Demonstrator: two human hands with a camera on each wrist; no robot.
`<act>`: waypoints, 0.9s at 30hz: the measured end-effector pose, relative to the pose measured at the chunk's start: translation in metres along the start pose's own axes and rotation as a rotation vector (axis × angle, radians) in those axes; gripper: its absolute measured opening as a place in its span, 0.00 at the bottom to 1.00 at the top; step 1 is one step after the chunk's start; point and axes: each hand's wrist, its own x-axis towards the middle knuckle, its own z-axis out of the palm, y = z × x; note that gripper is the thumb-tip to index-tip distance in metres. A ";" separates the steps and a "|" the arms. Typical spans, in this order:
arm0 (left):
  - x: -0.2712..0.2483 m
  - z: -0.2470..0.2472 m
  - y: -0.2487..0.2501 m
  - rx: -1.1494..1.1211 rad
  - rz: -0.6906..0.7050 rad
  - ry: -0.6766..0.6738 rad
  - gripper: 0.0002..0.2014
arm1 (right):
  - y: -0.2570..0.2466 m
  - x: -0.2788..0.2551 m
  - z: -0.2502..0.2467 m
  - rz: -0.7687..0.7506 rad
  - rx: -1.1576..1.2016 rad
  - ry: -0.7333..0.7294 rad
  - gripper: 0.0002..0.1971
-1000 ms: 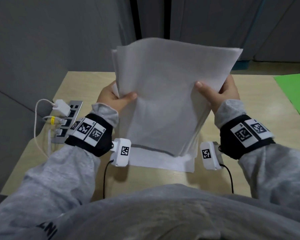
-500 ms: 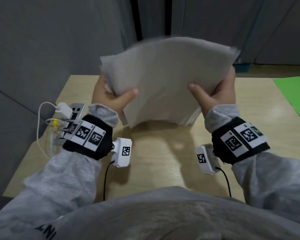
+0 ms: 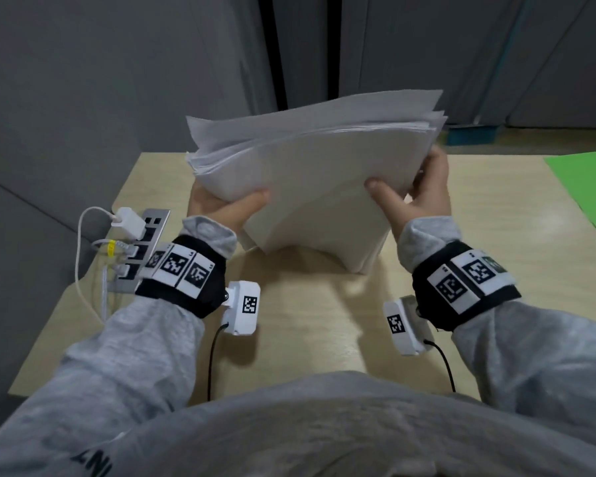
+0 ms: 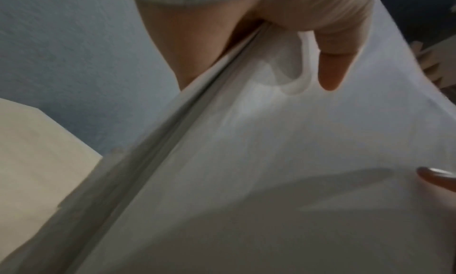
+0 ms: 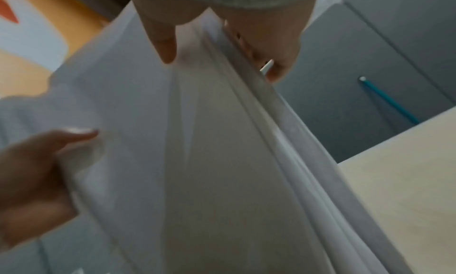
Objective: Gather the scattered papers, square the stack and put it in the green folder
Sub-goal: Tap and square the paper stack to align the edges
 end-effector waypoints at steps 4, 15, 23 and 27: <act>0.002 0.005 0.008 -0.099 0.076 0.096 0.17 | -0.013 -0.002 0.013 -0.052 -0.018 0.065 0.14; -0.004 -0.006 0.009 -0.104 0.227 0.052 0.22 | -0.046 0.004 0.006 -0.496 -0.029 0.035 0.22; -0.006 -0.010 0.025 -0.054 0.427 0.029 0.23 | -0.044 0.009 0.009 -0.589 -0.316 0.082 0.12; -0.006 -0.007 0.025 -0.065 0.477 0.056 0.22 | -0.045 0.009 0.011 -0.585 -0.358 0.063 0.12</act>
